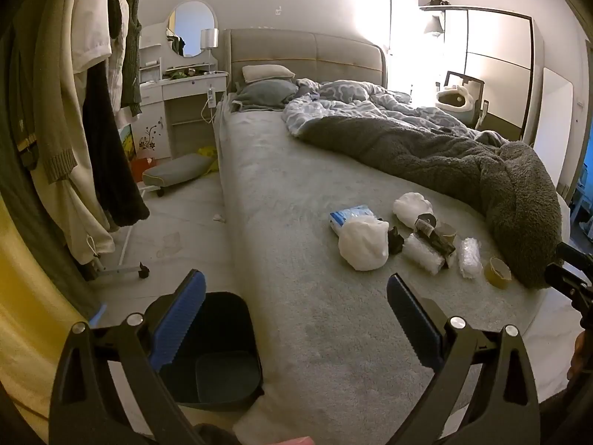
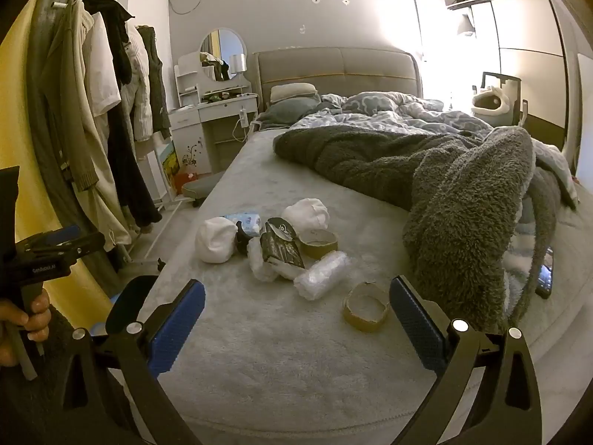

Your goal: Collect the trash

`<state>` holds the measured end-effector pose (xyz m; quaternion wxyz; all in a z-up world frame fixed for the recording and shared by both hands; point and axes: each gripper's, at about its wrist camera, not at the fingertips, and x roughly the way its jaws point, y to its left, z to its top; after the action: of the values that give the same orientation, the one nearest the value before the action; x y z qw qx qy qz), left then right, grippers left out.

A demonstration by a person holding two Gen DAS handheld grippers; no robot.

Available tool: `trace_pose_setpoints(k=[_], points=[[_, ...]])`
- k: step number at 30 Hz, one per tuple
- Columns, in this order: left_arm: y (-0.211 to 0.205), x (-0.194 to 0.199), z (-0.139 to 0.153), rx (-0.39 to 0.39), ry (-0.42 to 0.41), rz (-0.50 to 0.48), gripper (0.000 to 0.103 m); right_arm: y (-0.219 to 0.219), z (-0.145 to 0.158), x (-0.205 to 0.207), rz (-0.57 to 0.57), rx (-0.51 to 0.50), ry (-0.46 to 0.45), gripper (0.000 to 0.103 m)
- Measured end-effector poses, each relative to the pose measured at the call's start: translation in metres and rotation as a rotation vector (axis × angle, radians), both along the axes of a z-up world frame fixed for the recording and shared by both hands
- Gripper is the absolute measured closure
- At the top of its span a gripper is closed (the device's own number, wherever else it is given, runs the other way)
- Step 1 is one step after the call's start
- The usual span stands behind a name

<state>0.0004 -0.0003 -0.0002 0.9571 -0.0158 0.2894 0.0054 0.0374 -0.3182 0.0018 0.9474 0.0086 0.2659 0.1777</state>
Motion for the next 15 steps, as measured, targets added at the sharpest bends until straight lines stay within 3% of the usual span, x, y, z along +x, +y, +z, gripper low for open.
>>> trace_pose_setpoints(k=[15], points=[[0.0035,0.0003,-0.0009,0.0,0.0,0.0,0.003,0.0016,0.0009,-0.0001,0.002,-0.004,0.0,0.002]])
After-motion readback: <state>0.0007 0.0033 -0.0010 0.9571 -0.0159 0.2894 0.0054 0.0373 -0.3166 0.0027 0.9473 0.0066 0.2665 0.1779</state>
